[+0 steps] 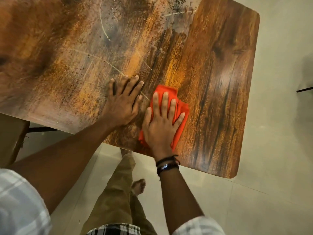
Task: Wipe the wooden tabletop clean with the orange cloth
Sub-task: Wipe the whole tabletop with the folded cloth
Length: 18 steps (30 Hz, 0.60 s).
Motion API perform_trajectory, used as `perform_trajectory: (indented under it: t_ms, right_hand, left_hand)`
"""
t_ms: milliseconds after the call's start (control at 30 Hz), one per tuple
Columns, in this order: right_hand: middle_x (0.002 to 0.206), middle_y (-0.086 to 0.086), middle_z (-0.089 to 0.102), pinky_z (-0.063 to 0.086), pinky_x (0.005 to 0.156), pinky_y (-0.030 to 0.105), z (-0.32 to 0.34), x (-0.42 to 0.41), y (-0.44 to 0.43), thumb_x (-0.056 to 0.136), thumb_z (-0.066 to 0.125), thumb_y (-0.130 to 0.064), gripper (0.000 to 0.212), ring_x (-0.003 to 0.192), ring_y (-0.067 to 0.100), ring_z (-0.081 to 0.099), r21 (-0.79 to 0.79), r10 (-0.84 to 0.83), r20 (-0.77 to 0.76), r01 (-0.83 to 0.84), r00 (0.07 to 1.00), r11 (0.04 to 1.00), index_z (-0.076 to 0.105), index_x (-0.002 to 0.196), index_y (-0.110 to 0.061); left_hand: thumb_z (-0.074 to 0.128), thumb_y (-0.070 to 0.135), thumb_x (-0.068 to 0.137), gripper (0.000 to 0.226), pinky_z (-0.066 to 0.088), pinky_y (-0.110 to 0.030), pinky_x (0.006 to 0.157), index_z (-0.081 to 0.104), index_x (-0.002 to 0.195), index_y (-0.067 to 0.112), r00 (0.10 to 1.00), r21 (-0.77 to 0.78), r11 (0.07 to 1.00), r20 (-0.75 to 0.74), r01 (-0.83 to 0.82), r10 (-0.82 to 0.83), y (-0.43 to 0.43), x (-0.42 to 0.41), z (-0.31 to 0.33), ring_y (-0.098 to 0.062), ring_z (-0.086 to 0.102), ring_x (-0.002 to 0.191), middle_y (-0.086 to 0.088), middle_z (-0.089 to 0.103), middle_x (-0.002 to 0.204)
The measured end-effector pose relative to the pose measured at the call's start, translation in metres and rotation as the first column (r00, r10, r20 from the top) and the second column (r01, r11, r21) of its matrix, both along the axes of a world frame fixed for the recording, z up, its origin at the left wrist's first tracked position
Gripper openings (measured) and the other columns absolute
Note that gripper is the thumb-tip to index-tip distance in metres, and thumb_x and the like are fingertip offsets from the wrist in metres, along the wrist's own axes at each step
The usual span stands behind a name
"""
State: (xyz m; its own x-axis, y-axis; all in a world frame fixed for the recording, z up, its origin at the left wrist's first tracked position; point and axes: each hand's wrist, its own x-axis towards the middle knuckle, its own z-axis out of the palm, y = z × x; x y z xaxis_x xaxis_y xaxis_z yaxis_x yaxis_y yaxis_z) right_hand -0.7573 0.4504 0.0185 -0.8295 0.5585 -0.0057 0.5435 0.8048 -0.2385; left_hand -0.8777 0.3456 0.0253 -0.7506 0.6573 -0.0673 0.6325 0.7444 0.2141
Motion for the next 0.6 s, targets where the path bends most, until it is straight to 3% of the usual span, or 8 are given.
perform_trajectory:
  t_ms: [300,600]
  right_hand:
    - [0.17,-0.004,0.003,0.002,0.12,0.066,0.007,-0.114,0.087,0.106,0.024,-0.047,0.059,0.157,0.023,0.001,-0.019,-0.094,0.05,0.095,0.994,0.995,0.01,0.161,-0.035]
    - [0.17,0.0,0.007,0.001,0.121,0.062,0.007,-0.048,0.028,0.104,0.022,-0.048,0.06,0.157,0.024,0.004,0.004,-0.038,0.022,0.038,0.999,0.999,0.014,0.161,-0.031]
  left_hand:
    - [0.019,0.042,0.101,0.059,0.018,-0.062,0.113,0.027,0.155,0.019,1.0,-0.021,1.0,-0.023,0.009,-0.01,0.0,0.0,0.001,-0.03,0.023,0.148,-0.004,0.025,0.162]
    - [0.02,0.041,0.1,0.06,0.013,-0.062,0.115,0.024,0.156,0.02,1.0,-0.014,1.0,-0.005,0.008,-0.008,0.0,0.002,0.002,-0.028,0.017,0.15,-0.002,0.022,0.163]
